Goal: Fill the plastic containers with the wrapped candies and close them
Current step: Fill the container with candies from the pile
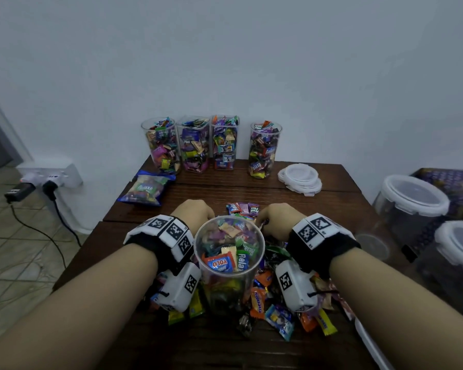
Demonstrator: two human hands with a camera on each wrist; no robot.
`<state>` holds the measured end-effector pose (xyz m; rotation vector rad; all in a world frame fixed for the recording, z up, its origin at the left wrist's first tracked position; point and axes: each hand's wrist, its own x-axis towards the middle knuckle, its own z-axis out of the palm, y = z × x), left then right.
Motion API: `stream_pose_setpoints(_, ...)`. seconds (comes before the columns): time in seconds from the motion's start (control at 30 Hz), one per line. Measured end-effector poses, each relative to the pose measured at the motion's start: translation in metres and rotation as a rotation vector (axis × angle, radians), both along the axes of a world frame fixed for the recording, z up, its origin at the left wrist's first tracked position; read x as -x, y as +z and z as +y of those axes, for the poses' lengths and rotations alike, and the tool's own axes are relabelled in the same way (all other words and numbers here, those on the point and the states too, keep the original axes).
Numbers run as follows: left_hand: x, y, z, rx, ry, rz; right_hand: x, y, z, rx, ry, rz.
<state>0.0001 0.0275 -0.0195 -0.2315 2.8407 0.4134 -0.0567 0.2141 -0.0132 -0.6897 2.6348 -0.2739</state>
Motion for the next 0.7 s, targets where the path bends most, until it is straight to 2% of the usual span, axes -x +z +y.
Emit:
stream_pose_setpoints(0.27, -0.017, 0.009, -0.003, -0.224, 0.151, 0.218, -0.013, 0.007, 0.013, 0.162, -0.048, 0.036)
stream_pose_setpoints(0.5, -0.038, 0.023, -0.006, -0.429, 0.156, 0.452, -0.031, 0.023, 0.023, 0.387, -0.119, 0.034)
stream_pose_setpoints(0.7, -0.065, 0.050, -0.005, -0.576, 0.140, 0.666, -0.060, 0.058, 0.028, 0.647, -0.107, 0.078)
